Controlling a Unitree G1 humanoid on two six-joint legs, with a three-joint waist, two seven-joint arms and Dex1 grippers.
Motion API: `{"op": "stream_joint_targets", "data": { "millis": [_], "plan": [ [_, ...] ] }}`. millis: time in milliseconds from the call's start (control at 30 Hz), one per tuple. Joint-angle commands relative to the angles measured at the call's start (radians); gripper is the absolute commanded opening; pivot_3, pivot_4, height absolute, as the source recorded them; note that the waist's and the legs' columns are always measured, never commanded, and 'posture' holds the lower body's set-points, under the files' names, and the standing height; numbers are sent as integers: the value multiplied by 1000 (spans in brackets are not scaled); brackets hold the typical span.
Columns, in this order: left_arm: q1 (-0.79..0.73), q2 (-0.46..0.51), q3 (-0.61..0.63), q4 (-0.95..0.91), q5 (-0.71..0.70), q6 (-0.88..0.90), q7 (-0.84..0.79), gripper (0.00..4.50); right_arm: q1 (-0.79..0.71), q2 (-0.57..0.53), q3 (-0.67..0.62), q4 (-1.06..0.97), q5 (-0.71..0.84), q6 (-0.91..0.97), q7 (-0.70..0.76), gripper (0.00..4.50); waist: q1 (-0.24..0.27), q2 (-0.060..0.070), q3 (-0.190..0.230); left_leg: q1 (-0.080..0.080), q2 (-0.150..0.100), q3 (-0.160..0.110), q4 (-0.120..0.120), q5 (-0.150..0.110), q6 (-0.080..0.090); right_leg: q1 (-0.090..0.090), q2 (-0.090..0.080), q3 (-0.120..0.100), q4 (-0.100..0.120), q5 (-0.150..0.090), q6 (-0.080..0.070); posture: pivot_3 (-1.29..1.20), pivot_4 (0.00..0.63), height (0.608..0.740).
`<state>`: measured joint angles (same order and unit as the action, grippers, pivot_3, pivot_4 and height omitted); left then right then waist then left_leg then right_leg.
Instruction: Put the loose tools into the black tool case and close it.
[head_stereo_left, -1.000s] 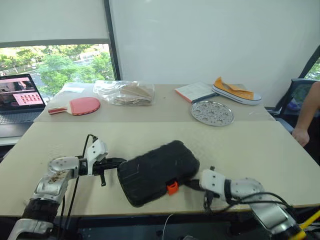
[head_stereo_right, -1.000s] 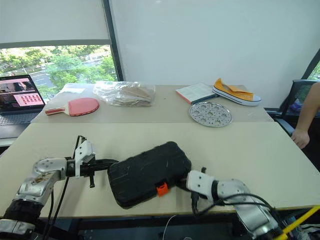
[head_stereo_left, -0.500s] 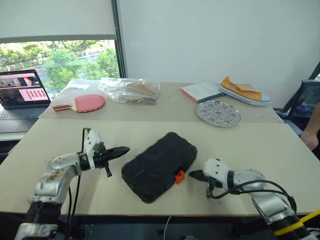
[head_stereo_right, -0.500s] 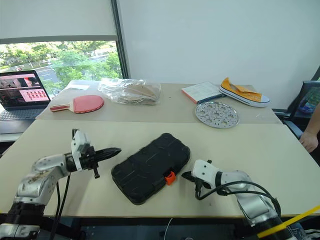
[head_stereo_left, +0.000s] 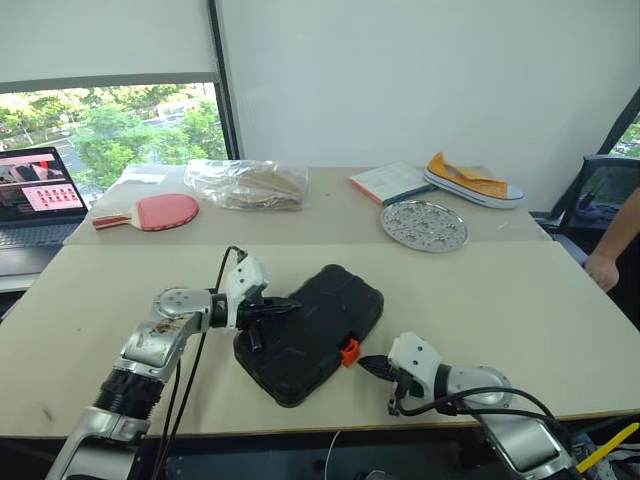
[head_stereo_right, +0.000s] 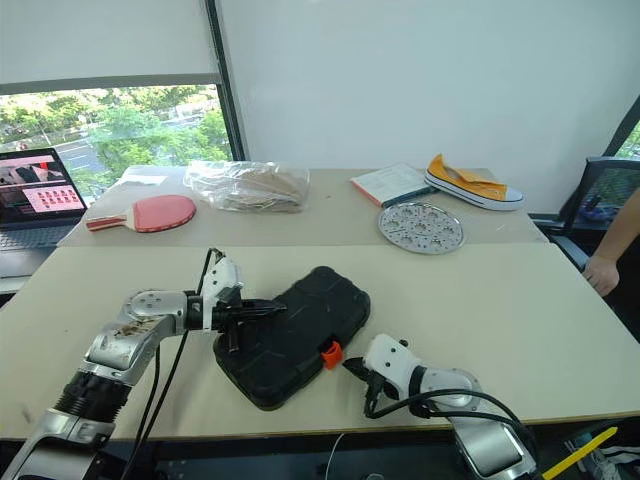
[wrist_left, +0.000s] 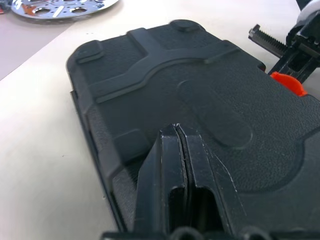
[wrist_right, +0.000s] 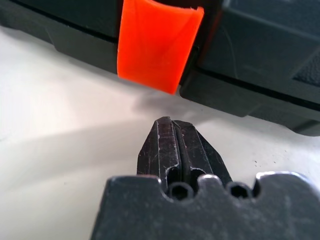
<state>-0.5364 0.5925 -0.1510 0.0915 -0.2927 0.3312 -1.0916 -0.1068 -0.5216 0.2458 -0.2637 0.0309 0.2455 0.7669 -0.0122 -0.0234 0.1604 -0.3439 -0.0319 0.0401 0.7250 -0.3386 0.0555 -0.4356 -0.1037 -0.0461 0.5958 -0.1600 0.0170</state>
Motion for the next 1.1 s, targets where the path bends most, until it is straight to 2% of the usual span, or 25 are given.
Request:
{"op": "stream_joint_targets", "data": {
  "millis": [33,300,567,800,1100],
  "plan": [
    [14,-15,-41,22,44,7,12,51,-2,18,21,-19,6,9,-3,0,1,0,0,0,0,0,0,0,0,0,0,0,0,0,0,0,150,740],
    [5,-36,-53,51,65,1,18,51,-23,39,6,-85,56,36,3,0,9,1,-1,1,-1,0,0,0,1,1,-1,1,0,0,0,0,150,740],
    [4,-49,-61,65,75,-3,20,51,-31,13,-21,-139,78,68,20,0,14,1,-1,1,-1,0,0,0,1,1,-1,1,0,0,0,0,150,740],
    [9,-54,-69,70,80,-12,13,51,-29,5,-42,-135,76,15,9,0,16,1,-1,1,-1,0,0,-1,1,1,-1,1,0,0,0,0,150,740],
    [13,-63,-73,70,91,-19,3,51,63,37,-74,-71,74,-63,-37,0,22,2,-1,1,-1,0,0,-1,1,1,-1,1,0,0,0,0,150,740]
  ]
}}
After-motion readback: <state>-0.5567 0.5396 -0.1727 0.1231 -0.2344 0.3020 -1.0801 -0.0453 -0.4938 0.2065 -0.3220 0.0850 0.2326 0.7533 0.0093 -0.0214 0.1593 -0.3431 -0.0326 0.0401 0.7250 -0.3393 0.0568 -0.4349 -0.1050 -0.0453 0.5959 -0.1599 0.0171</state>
